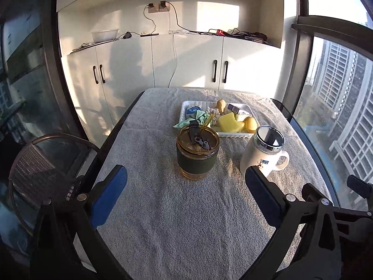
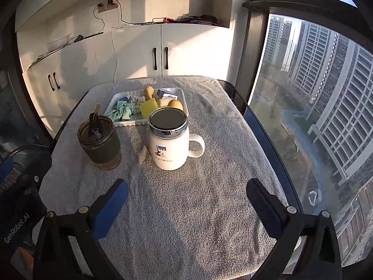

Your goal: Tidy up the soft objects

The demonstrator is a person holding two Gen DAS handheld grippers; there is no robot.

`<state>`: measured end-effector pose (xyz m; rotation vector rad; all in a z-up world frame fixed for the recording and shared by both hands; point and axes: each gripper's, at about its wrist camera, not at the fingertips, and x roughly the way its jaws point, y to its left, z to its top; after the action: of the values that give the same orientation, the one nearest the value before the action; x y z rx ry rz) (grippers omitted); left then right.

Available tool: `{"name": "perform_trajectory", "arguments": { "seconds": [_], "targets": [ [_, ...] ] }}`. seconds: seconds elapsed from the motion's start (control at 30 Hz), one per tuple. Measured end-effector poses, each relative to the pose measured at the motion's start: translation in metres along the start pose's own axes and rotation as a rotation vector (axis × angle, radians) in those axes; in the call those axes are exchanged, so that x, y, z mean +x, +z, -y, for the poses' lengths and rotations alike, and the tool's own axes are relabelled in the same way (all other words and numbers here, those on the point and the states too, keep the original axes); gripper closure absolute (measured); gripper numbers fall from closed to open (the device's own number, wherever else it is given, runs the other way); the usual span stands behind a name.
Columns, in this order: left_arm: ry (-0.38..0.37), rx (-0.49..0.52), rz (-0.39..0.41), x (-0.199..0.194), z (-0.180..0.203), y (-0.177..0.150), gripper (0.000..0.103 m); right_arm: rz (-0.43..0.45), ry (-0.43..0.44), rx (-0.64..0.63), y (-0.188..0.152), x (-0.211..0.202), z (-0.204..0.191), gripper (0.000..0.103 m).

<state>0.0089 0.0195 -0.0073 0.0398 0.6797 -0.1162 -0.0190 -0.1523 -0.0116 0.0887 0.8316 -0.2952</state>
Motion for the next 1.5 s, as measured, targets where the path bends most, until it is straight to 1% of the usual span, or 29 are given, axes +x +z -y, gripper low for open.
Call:
{"name": "perform_trajectory", "arguments": {
  "seconds": [0.2, 0.3, 0.47, 0.6, 0.77, 1.07, 1.2, 1.5],
  "targets": [
    [0.007, 0.007, -0.009, -0.004, -0.001, 0.001, 0.000, 0.002, 0.008, -0.011, 0.000, -0.003, 0.001, 0.000],
    [0.022, 0.016, -0.013, -0.004, -0.003, 0.000, 0.000, 0.002, 0.002, -0.005, 0.001, -0.004, 0.004, 0.000],
    [0.021, 0.019, -0.037, -0.002, -0.002, -0.002, 0.000, 0.011, 0.012, 0.000, 0.003, -0.006, 0.006, 0.000],
    [0.038, 0.036, -0.032, -0.003, 0.001, -0.002, 0.000, 0.019, 0.012, -0.009, 0.003, -0.009, 0.004, 0.000],
    [0.041, 0.038, -0.032, -0.003, 0.001, -0.002, 0.000, 0.025, 0.017, -0.007, 0.004, -0.010, 0.005, 0.000],
    [0.052, 0.032, -0.038, -0.003, 0.003, 0.000, 0.000, 0.027, 0.026, -0.011, 0.003, -0.009, 0.004, 0.000],
    [0.046, 0.019, -0.038, -0.003, 0.001, 0.000, 0.000, 0.025, 0.038, -0.009, 0.003, -0.010, 0.005, 0.000],
    [0.057, 0.020, -0.035, -0.004, 0.002, -0.001, 0.000, 0.027, 0.037, -0.022, 0.003, -0.012, 0.004, 0.000]
  ]
}}
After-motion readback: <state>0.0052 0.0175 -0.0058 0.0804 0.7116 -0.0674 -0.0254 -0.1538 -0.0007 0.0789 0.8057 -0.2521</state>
